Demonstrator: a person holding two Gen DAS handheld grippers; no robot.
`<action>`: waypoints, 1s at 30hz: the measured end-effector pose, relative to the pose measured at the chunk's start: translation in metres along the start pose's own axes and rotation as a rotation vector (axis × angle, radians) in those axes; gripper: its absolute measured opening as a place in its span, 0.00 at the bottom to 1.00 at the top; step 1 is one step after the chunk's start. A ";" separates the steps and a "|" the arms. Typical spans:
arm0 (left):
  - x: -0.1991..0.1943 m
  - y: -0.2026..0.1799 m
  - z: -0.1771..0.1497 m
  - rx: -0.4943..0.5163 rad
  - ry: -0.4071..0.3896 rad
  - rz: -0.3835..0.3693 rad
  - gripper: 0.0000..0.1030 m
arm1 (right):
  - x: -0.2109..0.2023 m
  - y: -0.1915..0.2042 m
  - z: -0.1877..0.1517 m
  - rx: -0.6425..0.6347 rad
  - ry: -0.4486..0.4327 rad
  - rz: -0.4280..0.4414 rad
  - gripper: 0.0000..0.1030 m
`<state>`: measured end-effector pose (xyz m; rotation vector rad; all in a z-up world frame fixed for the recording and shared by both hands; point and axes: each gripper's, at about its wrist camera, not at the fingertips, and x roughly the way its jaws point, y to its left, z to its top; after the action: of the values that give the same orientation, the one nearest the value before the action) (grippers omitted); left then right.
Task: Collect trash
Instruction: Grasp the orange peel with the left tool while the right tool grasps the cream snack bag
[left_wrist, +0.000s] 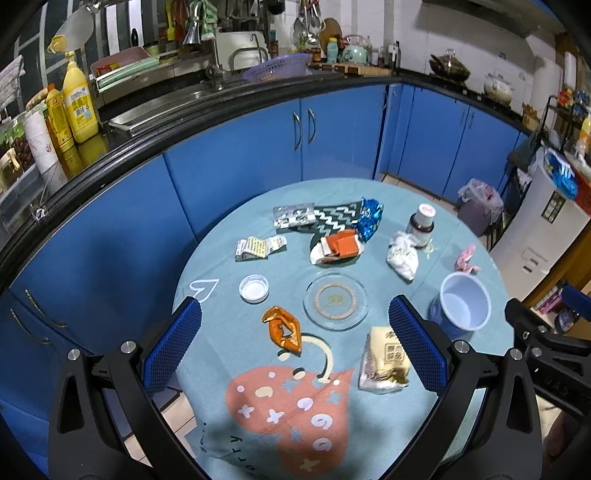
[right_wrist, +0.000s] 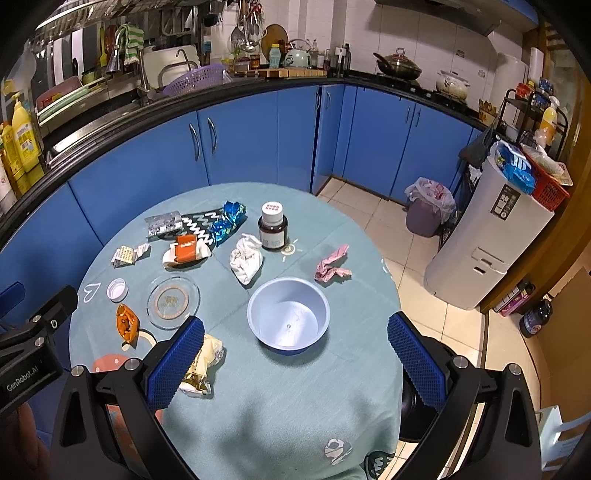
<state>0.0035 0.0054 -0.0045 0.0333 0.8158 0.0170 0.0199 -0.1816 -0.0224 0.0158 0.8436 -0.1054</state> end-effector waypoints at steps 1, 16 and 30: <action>0.003 -0.001 -0.002 0.017 0.009 0.003 0.97 | 0.002 0.000 -0.001 0.002 0.010 0.003 0.95; 0.074 0.025 -0.037 0.029 0.242 -0.003 0.97 | 0.068 0.028 -0.040 -0.018 0.243 0.085 0.95; 0.151 0.037 -0.031 0.031 0.402 -0.059 0.97 | 0.116 0.080 -0.040 -0.126 0.349 0.127 0.94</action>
<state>0.0844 0.0468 -0.1346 0.0352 1.2182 -0.0463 0.0752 -0.1095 -0.1380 -0.0313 1.1941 0.0723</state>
